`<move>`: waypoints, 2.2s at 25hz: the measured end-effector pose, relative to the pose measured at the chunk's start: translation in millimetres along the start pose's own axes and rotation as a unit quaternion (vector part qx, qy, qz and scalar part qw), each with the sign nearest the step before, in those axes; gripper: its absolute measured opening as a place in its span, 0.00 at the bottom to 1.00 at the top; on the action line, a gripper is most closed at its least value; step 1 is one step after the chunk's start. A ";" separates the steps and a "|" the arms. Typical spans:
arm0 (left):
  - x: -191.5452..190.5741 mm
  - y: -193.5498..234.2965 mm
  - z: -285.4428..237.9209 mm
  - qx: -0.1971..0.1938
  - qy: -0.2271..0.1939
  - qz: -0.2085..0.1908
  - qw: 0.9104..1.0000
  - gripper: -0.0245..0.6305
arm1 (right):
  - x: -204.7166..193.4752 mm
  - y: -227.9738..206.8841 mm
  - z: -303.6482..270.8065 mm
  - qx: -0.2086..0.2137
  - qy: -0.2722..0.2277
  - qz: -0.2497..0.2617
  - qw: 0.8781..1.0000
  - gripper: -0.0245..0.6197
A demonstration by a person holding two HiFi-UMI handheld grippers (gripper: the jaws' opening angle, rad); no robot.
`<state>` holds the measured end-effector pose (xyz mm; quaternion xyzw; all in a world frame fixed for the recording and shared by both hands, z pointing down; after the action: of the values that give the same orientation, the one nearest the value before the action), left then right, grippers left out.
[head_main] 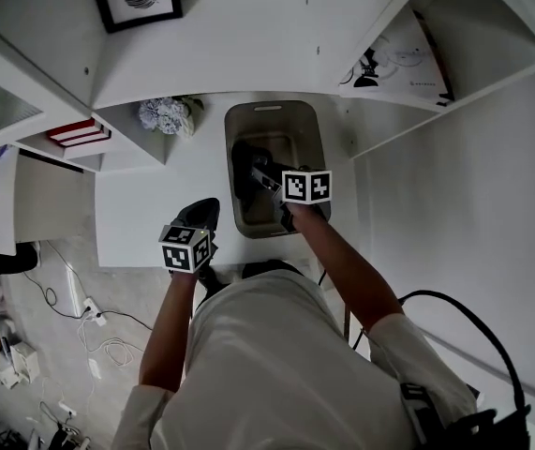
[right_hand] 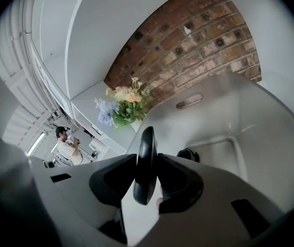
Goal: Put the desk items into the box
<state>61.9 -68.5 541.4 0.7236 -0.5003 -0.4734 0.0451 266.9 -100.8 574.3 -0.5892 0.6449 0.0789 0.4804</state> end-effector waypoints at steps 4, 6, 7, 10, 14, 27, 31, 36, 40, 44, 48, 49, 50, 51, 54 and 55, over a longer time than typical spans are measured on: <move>1.3 4.4 -6.1 0.007 0.002 0.004 1.000 0.04 | -9.0 -18.2 -15.1 -0.010 0.024 0.002 1.000 0.23; 0.5 5.6 -8.8 0.011 0.005 0.007 1.000 0.04 | -16.9 -25.8 -21.3 -0.013 0.035 -0.002 0.999 0.23; -0.3 6.0 -10.1 0.013 0.006 0.008 1.000 0.04 | -21.4 -29.3 -24.1 -0.014 0.041 -0.005 0.999 0.23; -3.8 7.5 -13.6 0.016 0.008 0.013 1.000 0.04 | -36.3 -38.8 -31.9 -0.022 0.061 0.000 0.998 0.23; -7.7 11.5 -19.2 0.022 0.013 0.021 0.999 0.04 | -56.5 -52.1 -43.0 -0.036 0.103 0.017 0.994 0.23; -10.0 21.1 -31.7 0.037 0.017 0.039 0.998 0.04 | -97.4 -81.9 -69.6 -0.037 0.210 0.065 0.975 0.23; -16.0 24.3 -31.8 0.044 0.018 0.049 0.998 0.04 | -117.6 -83.6 -79.6 -0.024 0.256 0.075 0.963 0.23; -20.5 32.2 -24.8 0.057 0.016 0.061 0.996 0.04 | -128.7 -87.0 -88.5 -0.017 0.281 0.088 0.956 0.23; -21.7 39.4 -20.8 0.062 0.018 0.067 0.996 0.04 | -121.6 -88.0 -93.0 -0.020 0.274 0.112 0.955 0.30; -21.0 39.7 -20.3 0.061 0.018 0.064 0.996 0.04 | -114.2 -89.9 -90.7 -0.028 0.269 0.123 0.955 0.32; -16.0 36.0 -18.1 0.053 0.015 0.058 0.997 0.04 | -102.5 -92.9 -82.5 -0.054 0.245 0.128 0.960 0.32; -15.5 36.0 -16.7 0.052 0.015 0.056 0.997 0.04 | -98.5 -93.8 -80.5 -0.063 0.237 0.127 0.961 0.32; -15.5 36.5 -15.2 0.051 0.014 0.054 0.997 0.04 | -94.7 -94.3 -78.7 -0.071 0.230 0.126 0.962 0.32; -15.6 37.2 -13.4 0.051 0.013 0.053 0.997 0.04 | -90.9 -94.4 -77.2 -0.077 0.223 0.126 0.964 0.32; -14.6 39.0 -7.7 0.050 0.012 0.049 0.997 0.04 | -77.2 -92.0 -72.0 -0.097 0.192 0.132 0.968 0.32; -14.3 39.1 -6.1 0.049 0.012 0.048 0.998 0.04 | -72.2 -90.7 -69.3 -0.105 0.178 0.133 0.969 0.32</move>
<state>39.0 -79.4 575.0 0.7055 -0.5563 -0.4374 0.0382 294.9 -124.3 704.3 -0.5496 0.7809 0.1028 0.2785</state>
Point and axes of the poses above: the fingertips, and each gripper's own axes: z backward along the fingers, y to its left, x out of its top, the point moved 6 cm from there along z, backward along the fingers, and after that the axes turned 15 degrees about z, right-handed, at the moved point
